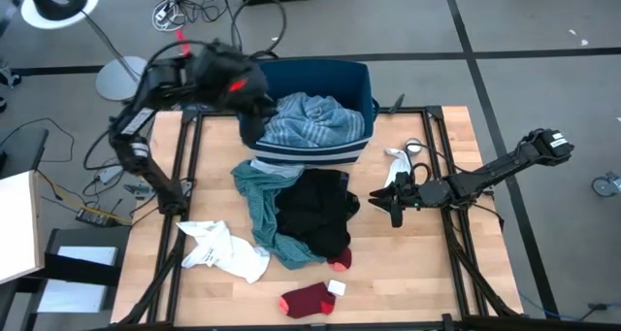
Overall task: Sort clothes
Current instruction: Put the black boxer into the blue laundry bin, then put the green shirt into the blue laundry bin
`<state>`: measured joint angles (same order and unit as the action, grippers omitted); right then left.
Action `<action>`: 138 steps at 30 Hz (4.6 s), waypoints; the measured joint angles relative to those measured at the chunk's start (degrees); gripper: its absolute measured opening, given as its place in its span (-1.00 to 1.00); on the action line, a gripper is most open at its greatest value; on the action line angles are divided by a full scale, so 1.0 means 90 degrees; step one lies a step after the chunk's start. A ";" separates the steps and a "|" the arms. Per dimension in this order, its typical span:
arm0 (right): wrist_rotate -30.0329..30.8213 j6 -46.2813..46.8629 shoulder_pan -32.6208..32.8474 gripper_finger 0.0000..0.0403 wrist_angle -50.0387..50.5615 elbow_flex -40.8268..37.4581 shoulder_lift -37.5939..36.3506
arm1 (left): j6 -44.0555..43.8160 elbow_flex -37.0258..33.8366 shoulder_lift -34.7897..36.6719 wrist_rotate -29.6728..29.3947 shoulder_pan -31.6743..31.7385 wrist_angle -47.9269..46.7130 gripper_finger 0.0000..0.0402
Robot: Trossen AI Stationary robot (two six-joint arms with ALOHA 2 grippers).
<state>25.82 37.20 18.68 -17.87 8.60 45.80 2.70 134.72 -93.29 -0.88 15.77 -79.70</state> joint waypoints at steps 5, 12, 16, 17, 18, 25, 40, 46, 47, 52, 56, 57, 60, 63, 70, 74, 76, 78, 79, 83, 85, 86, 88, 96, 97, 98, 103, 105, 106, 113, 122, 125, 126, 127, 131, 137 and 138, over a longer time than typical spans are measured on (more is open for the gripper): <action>-0.0001 0.0011 0.0000 -0.37 0.0000 0.0000 0.0000 | -0.0304 -0.0001 0.0212 -0.0488 -0.0905 -0.0218 -0.55; -0.0032 0.0021 0.0000 -0.37 0.0000 0.0000 -0.0001 | -0.0686 -0.0676 0.0332 -0.1382 -0.2050 0.0065 -0.55; -0.0066 0.0031 0.0002 -0.37 -0.0008 0.0000 0.0000 | -0.0823 -0.2219 0.0752 -0.1699 -0.2518 0.1123 -0.55; -0.0068 0.0043 0.0002 -0.37 -0.0017 0.0000 0.0000 | -0.0846 -0.2709 0.0920 -0.1715 -0.2610 0.1460 -0.55; -0.0070 0.0052 0.0002 -0.37 -0.0020 0.0000 0.0000 | -0.0854 -0.3214 0.1085 -0.1728 -0.2675 0.1893 -0.55; -0.0177 0.0050 0.0002 -0.37 -0.0093 0.0000 0.0000 | -0.1115 -0.6365 0.2059 -0.1407 -0.2933 0.4725 -0.55; -0.0174 0.0078 0.0002 -0.37 -0.0109 0.0000 0.0005 | -0.1702 -1.0030 0.2151 -0.0772 -0.2706 0.8342 -0.55; -0.0170 0.0079 0.0002 -0.37 -0.0142 -0.0002 0.0005 | -0.1678 -1.0603 0.1524 -0.0415 -0.2661 0.9321 -0.55; -0.0170 0.0079 0.0002 -0.37 -0.0186 -0.0002 0.0005 | -0.1677 -1.0637 0.1414 -0.0340 -0.2661 0.9502 -0.55; -0.0170 0.0081 0.0002 -0.37 -0.0237 -0.0002 0.0005 | -0.1685 -1.0592 0.0768 0.0031 -0.2661 0.9907 -0.55; -0.0170 0.0078 0.0002 -0.37 -0.0355 -0.0005 0.0005 | -0.1852 -1.0448 0.0552 0.0140 -0.2620 0.9925 -0.71; -0.0170 0.0074 0.0002 -0.37 -0.0353 -0.0005 0.0005 | -0.1864 -1.0421 0.0541 0.0142 -0.2605 0.9878 -0.83; -0.0170 0.0050 0.0002 -0.37 -0.0343 -0.0005 0.0005 | -0.1824 -1.0274 0.0662 0.0138 -0.2531 0.9801 -0.96; -0.0168 0.0045 0.0002 -0.37 -0.0336 -0.0005 0.0005 | -0.1626 -0.9845 0.1040 0.0145 -0.2396 0.9415 -0.99; -0.0165 0.0021 0.0002 -0.37 -0.0318 -0.0005 0.0005 | -0.0647 -0.8013 0.1844 -0.0081 -0.2051 0.7409 -0.99; -0.0165 0.0029 0.0002 -0.37 -0.0306 -0.0005 0.0005 | 0.0139 -0.6691 0.1863 -0.0321 -0.1823 0.6550 -1.00; -0.0165 0.0057 0.0002 -0.37 -0.0288 -0.0005 0.0005 | 0.0557 -0.6010 0.1858 -0.0459 -0.1672 0.6292 -1.00; -0.0165 0.0057 0.0002 -0.37 -0.0244 -0.0005 0.0005 | 0.0973 -0.5371 0.1843 -0.0553 -0.1464 0.6371 -1.00; -0.0165 0.0058 0.0002 -0.37 -0.0248 -0.0005 0.0005 | 0.1148 -0.5076 0.1839 -0.0598 -0.1334 0.6374 -1.00; -0.0100 0.0062 0.0002 -0.37 -0.0209 -0.0005 0.0005 | 0.1664 -0.4017 0.1746 -0.0748 -0.0702 0.6460 -1.00; 0.0012 0.0071 0.0002 -0.37 -0.0190 -0.0005 0.0005 | 0.1711 -0.3629 0.1697 -0.0758 -0.0324 0.6564 -1.00; 0.0038 0.0075 0.0002 -0.37 -0.0167 -0.0005 0.0005 | 0.1713 -0.3456 0.1657 -0.0755 -0.0138 0.6739 -1.00; 0.0035 0.0097 0.0003 -0.37 -0.0168 -0.0005 0.0006 | 0.1716 -0.3213 0.1629 -0.0753 0.0260 0.6924 -1.00; 0.0034 0.0346 0.0078 -0.37 -0.0162 -0.0005 0.0339 | 0.1638 -0.3046 0.1510 -0.0547 0.1252 0.7235 -1.00; 0.0036 0.0348 0.0078 -0.37 -0.0175 -0.0005 0.0413 | 0.1553 -0.3088 0.1510 -0.0559 0.1287 0.7129 -1.00; 0.0039 0.0348 0.0078 -0.37 -0.0156 -0.0005 0.0477 | 0.1402 -0.3136 0.1510 -0.0561 0.1311 0.6967 -1.00; 0.0052 0.0353 0.0068 -0.37 -0.0304 -0.0005 0.0780 | 0.0865 -0.3542 0.1479 -0.0440 0.1325 0.5634 -0.97; 0.0053 0.0357 0.0068 -0.37 -0.0413 -0.0005 0.0847 | 0.0756 -0.3873 0.1479 -0.0416 0.1326 0.5210 -0.91; 0.0053 0.0356 0.0068 -0.37 -0.0480 -0.0004 0.0872 | 0.0687 -0.4060 0.1476 -0.0335 0.1333 0.5028 -0.87; 0.0053 0.0353 0.0068 -0.37 -0.0673 -0.0005 0.0886 | 0.0479 -0.5063 0.1466 0.0735 0.1331 0.4527 -0.46; 0.0053 0.0693 0.0068 -0.37 -0.0713 -0.0005 0.0886 | 0.0411 -0.4805 0.1885 0.1105 0.1008 0.3637 -0.29; 0.0053 0.0452 0.0068 -0.37 -0.0950 -0.0005 0.0886 | 0.0447 -0.5103 0.2333 0.1758 0.0709 0.3636 -0.29; 0.0053 0.0278 0.0068 -0.37 -0.1072 -0.0005 0.0886 | 0.0415 -0.5297 0.2546 0.1862 0.0623 0.3665 -0.29; 0.0056 0.0100 0.0070 -0.37 -0.1214 -0.0002 0.0889 | 0.0345 -0.5554 0.2787 0.1876 0.0526 0.3840 -0.29; 0.0046 -0.0369 0.0145 -0.37 -0.1704 -0.0004 0.0892 | -0.0039 -0.7086 0.4034 0.1589 0.0233 0.4847 -0.29; 0.0029 -0.0766 0.0288 -0.38 -0.1790 0.0367 0.1136 | -0.0701 -0.9365 0.5997 0.0920 -0.0233 0.6021 -0.29; 0.0029 -0.0965 0.0297 -0.39 -0.1760 0.0546 0.1231 | -0.0812 -0.9651 0.6275 0.0776 -0.0329 0.6119 -0.29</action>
<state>26.09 28.51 21.35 -33.71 13.52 56.88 -4.62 47.86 -36.82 6.10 12.81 -24.62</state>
